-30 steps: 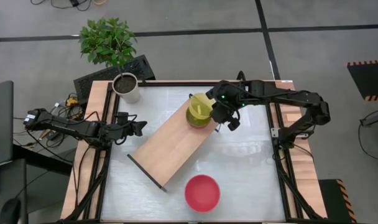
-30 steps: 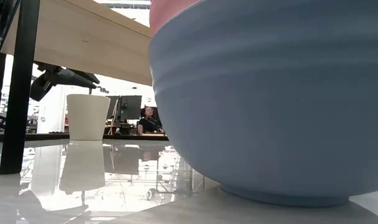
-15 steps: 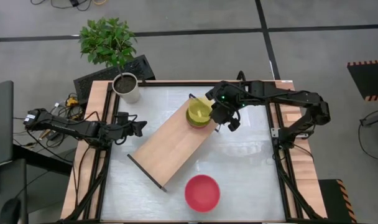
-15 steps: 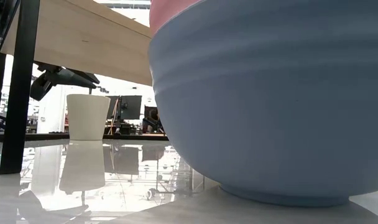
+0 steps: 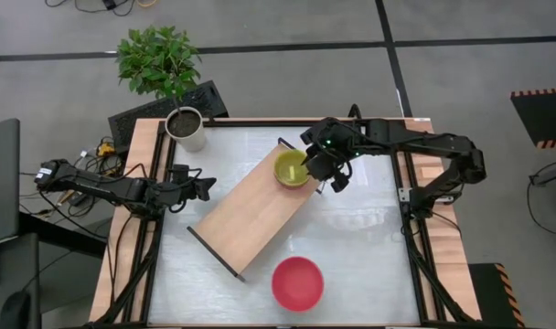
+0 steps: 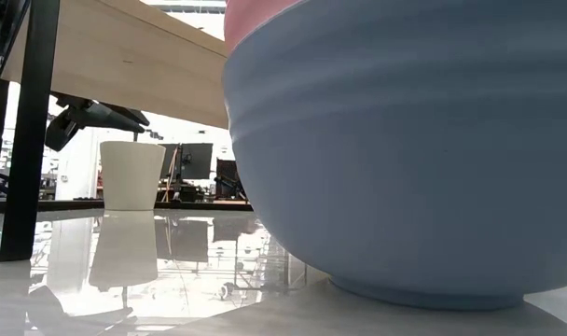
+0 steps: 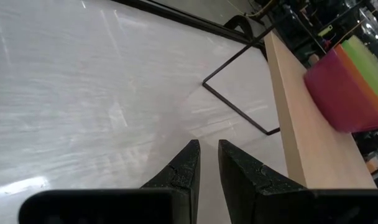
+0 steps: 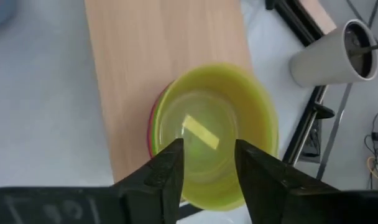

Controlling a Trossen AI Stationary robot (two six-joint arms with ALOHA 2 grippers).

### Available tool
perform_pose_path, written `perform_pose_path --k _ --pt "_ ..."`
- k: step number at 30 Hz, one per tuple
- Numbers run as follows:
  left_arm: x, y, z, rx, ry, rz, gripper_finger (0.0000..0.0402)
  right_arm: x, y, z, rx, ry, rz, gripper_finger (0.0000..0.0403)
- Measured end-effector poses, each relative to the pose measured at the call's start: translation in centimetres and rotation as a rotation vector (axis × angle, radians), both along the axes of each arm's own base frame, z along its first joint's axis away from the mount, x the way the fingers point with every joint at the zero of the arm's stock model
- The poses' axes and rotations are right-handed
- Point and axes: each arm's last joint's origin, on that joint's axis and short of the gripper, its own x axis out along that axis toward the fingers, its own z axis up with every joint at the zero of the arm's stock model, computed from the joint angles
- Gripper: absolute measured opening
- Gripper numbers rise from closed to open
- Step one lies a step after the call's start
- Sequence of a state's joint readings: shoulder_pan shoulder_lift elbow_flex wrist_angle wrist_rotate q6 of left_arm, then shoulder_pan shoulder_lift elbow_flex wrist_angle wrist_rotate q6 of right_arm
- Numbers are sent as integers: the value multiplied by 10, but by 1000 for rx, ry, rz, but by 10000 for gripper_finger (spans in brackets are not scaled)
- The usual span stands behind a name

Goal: Place and stack bowls onto a shelf
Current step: Put the red bowl into the shelf

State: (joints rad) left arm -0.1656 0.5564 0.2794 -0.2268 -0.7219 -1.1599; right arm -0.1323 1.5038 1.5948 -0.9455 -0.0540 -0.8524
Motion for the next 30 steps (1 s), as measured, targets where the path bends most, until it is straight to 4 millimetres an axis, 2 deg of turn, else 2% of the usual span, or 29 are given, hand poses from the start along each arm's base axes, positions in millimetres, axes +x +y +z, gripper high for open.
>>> perform_pose_path --k 4,7,14,22,26,30 --pt "0 0 0 -4 -3 1 43 -6 15 9 132 -39 -61 154" --pt "0 0 0 -5 -2 -2 43 -13 28 9 282 14 -111 146" --pt "1 -1 1 21 19 -47 43 -19 55 5 676 148 -489 149" --pt "2 -4 0 43 69 -173 43 -10 104 -8 731 167 -669 146" --pt "2 -4 -1 54 90 -211 43 1 130 -20 760 153 -756 146" --pt "1 -4 -2 79 116 -227 43 13 157 -41 778 195 -803 148"
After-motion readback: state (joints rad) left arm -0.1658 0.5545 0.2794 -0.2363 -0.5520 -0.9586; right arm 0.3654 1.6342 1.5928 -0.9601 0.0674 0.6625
